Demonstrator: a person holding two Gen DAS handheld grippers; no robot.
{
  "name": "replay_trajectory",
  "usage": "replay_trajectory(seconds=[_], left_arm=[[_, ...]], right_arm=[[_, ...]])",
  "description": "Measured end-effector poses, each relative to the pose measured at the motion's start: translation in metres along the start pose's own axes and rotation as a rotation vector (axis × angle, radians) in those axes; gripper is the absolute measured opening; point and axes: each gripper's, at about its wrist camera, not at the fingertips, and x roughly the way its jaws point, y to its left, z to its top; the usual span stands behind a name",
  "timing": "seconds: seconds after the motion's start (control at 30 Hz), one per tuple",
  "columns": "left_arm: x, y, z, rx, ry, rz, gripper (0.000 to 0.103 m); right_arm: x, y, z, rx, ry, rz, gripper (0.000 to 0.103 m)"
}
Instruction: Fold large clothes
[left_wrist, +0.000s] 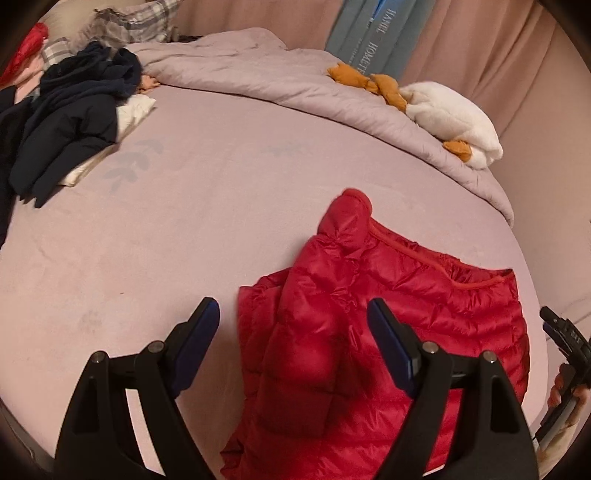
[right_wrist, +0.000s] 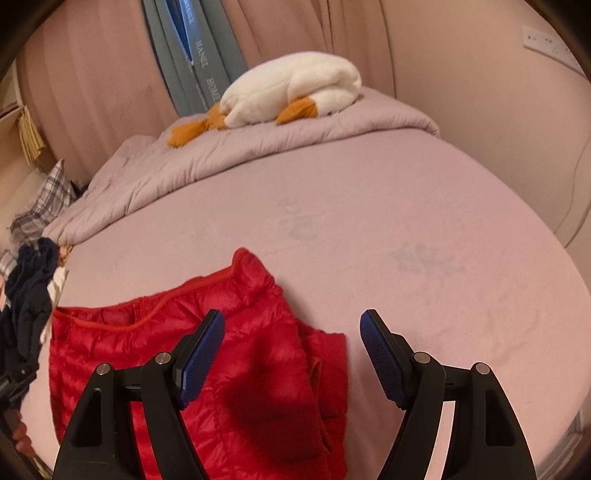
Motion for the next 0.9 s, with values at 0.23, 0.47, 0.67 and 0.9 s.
replay_trajectory(seconds=[0.23,0.47,0.67,0.9], left_arm=[[0.036,-0.001,0.007,0.001,0.075,-0.031,0.058],[0.058,0.009,0.012,-0.120,0.121,-0.077,0.025],[0.059,0.004,0.025,-0.147,0.108,-0.066,0.013],[0.063,-0.008,0.053,-0.119,0.052,-0.054,0.012]], right_arm=[[0.031,0.015,0.007,-0.078,0.078,-0.031,0.075],[0.059,0.030,0.006,-0.147,0.117,-0.074,0.058],[0.065,0.049,0.009,-0.229,0.072,-0.136,0.004],[0.056,0.052,0.039,-0.198,-0.007,-0.119,0.003]])
